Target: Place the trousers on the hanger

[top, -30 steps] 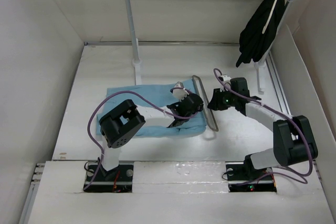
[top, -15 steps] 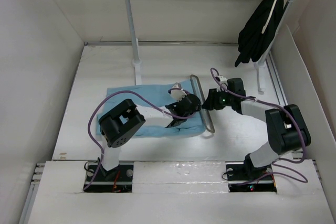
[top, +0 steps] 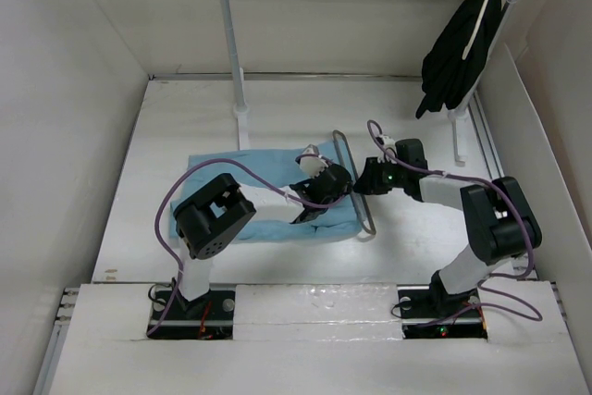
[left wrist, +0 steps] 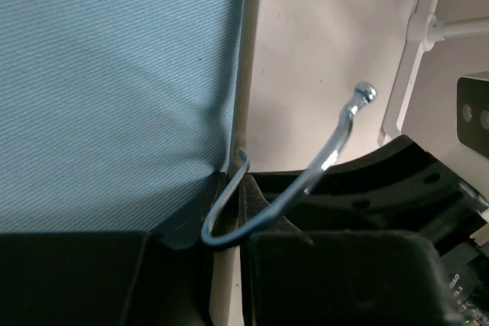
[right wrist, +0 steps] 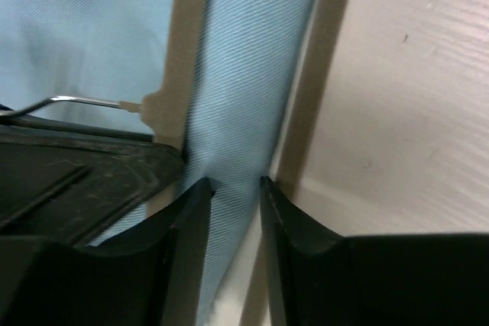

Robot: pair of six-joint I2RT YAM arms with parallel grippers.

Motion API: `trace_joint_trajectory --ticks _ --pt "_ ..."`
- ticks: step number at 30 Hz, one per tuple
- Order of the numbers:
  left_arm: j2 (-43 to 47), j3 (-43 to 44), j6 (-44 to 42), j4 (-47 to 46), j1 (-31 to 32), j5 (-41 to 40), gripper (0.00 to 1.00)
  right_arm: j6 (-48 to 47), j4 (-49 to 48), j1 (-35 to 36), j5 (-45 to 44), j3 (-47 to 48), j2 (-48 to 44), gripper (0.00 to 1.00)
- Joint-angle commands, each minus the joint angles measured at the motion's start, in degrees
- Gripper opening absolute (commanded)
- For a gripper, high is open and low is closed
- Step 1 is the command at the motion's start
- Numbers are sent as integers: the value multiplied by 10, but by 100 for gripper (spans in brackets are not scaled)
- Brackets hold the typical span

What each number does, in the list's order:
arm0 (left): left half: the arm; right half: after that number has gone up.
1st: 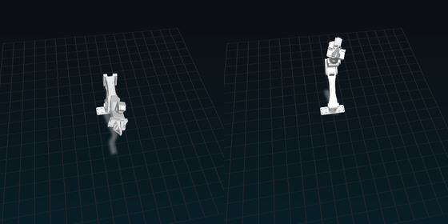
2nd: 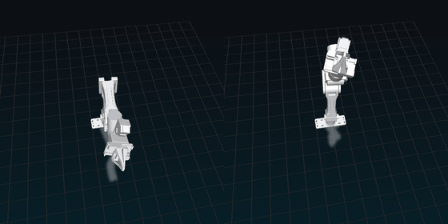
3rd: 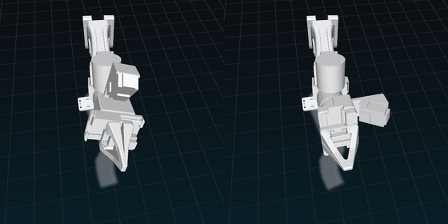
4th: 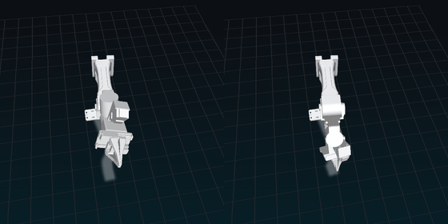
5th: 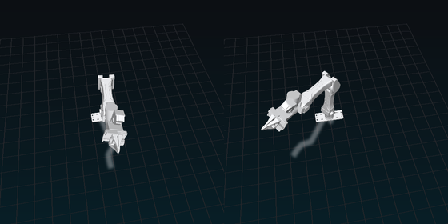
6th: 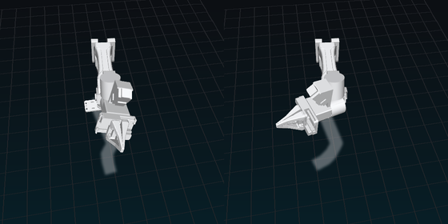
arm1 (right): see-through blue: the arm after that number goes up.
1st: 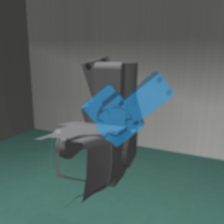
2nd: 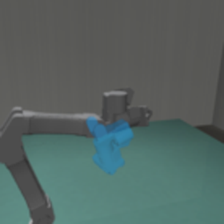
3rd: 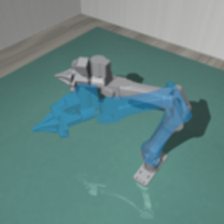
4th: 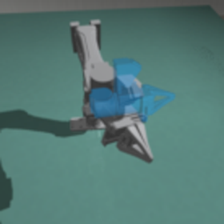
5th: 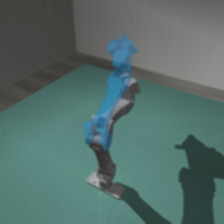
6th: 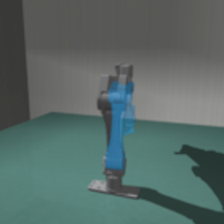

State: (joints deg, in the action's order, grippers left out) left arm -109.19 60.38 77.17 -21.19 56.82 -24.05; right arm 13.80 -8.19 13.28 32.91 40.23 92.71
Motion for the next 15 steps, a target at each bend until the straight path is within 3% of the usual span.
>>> trace_joint_trajectory --ticks 1,6,15 --pt "-5 -7 0 0 -3 9 0 -7 -2 18 -13 10 -30 40" --pt "-9 -9 -3 -2 -3 13 0 -16 30 29 -27 28 -29 47" --pt "-8 -14 -5 -2 -3 16 0 14 -4 29 -30 2 7 58"
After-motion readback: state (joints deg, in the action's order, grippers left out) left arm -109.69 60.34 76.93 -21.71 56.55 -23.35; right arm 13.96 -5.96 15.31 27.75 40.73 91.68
